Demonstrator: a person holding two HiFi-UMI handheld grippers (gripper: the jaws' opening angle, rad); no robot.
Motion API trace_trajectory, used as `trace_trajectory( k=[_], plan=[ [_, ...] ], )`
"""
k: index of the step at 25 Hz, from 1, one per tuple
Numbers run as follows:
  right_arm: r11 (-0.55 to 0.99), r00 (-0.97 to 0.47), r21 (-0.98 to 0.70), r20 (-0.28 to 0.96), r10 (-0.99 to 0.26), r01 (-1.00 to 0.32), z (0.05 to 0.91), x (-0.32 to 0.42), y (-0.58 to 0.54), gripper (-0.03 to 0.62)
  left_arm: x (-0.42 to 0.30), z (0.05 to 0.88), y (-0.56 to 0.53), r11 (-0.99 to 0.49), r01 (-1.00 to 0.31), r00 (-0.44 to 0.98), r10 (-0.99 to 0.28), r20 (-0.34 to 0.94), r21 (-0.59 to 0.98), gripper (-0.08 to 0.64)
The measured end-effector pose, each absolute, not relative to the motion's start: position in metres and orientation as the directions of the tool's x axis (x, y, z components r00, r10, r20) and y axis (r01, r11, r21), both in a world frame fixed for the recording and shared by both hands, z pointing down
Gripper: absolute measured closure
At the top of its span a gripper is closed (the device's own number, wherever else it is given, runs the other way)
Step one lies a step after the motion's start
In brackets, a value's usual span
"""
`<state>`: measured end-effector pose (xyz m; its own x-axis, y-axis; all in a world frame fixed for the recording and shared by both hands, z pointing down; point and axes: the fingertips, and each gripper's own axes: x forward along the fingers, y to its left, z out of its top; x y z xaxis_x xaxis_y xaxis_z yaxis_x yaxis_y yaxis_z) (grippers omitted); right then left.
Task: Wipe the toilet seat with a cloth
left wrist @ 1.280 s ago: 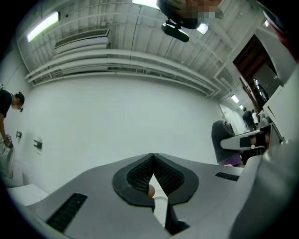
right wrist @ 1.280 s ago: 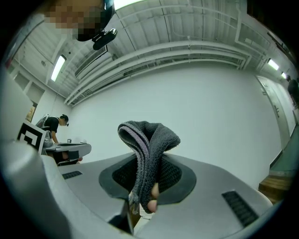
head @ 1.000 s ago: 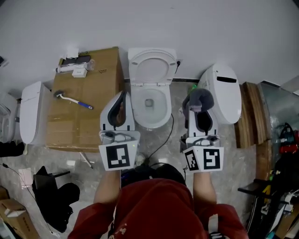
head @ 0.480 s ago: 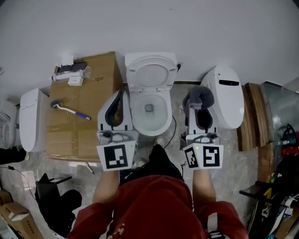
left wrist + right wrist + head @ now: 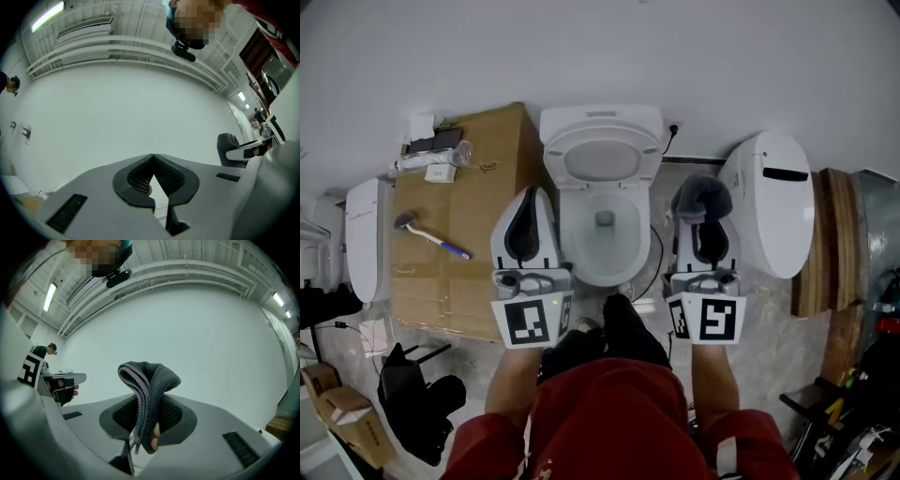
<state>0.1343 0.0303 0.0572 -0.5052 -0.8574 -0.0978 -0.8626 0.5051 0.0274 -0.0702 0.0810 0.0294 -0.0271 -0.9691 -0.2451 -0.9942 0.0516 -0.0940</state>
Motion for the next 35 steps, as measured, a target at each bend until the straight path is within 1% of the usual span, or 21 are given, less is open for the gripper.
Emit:
trace_trajectory(
  k=[4, 9, 14, 18, 22, 25, 30, 35],
  plan=[
    [0.516, -0.515, 0.003, -0.069, -0.855, -0.857, 0.099, 0.136, -0.008, 0.514, -0.064, 0.067, 0.049, 0.036, -0.993, -0.011, -0.974, -0.224, -0.11, 0.549],
    [0.496, -0.496, -0.015, 0.036, -0.867, -0.868, 0.181, 0.123, -0.041, 0.514, -0.074, 0.14, 0.024, 0.003, -0.997, 0.01, -0.986, -0.164, -0.079, 0.548],
    [0.479, -0.48, -0.04, 0.11, -0.87, -0.877, 0.286, 0.103, -0.061, 0.514, -0.094, 0.242, 0.009, -0.025, -0.995, 0.033, -0.996, -0.084, -0.094, 0.549],
    [0.457, -0.459, -0.051, 0.156, -0.875, -0.888, 0.371, 0.094, -0.068, 0.514, -0.101, 0.328, 0.002, -0.063, -0.995, 0.065, -0.998, -0.019, -0.076, 0.548],
    [0.445, -0.447, -0.057, 0.201, -0.871, -0.893, 0.445, 0.087, -0.063, 0.514, -0.109, 0.4, 0.007, -0.065, -0.997, 0.064, -0.998, 0.02, -0.038, 0.549],
    [0.448, -0.448, -0.06, 0.233, -0.863, -0.892, 0.494, 0.081, -0.058, 0.514, -0.115, 0.448, 0.003, -0.064, -0.997, 0.062, -0.997, 0.039, -0.039, 0.549],
    [0.46, -0.458, -0.06, 0.274, -0.846, -0.886, 0.549, 0.073, -0.051, 0.514, -0.121, 0.507, -0.005, -0.059, -0.997, 0.055, -0.996, 0.075, -0.051, 0.549],
    [0.444, -0.443, -0.068, 0.299, -0.845, -0.893, 0.576, 0.073, -0.061, 0.514, -0.127, 0.54, -0.019, -0.049, -0.997, 0.043, -0.994, 0.104, -0.054, 0.548]
  ],
)
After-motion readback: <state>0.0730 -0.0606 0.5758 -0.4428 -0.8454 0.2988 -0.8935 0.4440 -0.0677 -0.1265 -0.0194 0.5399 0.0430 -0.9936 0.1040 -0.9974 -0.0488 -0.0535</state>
